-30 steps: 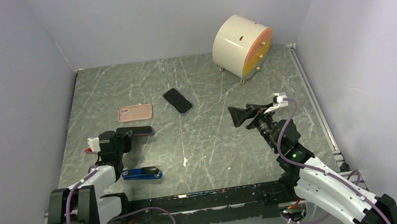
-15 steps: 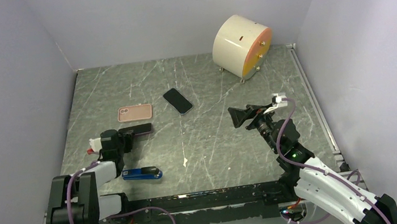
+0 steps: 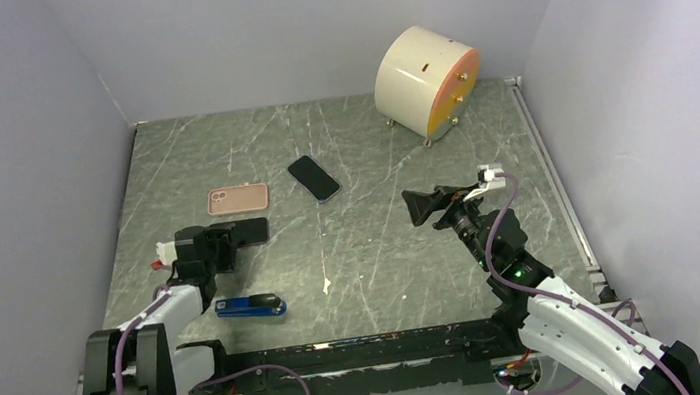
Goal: Take the phone out of the phone case
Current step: Place the phone at the center of the board.
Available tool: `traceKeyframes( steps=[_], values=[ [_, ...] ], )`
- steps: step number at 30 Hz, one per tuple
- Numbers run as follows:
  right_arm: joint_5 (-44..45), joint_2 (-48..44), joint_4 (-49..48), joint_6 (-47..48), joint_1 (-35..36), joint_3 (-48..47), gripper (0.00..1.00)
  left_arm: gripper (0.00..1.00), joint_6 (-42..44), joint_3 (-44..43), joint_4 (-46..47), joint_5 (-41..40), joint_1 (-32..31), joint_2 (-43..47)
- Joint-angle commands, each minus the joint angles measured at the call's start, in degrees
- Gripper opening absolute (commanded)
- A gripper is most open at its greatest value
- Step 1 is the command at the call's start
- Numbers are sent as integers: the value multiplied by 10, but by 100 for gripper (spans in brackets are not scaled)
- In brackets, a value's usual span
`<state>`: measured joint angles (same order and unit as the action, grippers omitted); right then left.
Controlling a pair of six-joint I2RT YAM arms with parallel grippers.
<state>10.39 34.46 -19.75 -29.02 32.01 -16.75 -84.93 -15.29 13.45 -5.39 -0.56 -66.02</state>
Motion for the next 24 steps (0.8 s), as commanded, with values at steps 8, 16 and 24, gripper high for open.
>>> traceKeyframes(
  steps=[8,16,24],
  values=[
    [6,-2,-16,8,-3,-4,99,69,27,-58,30,40,3,-71],
    [4,2,-14,9,-3,-5,99,70,32,-75,40,35,3,-98],
    [-1,12,-16,6,-3,-6,99,73,-6,-66,66,43,3,-103]
  ],
)
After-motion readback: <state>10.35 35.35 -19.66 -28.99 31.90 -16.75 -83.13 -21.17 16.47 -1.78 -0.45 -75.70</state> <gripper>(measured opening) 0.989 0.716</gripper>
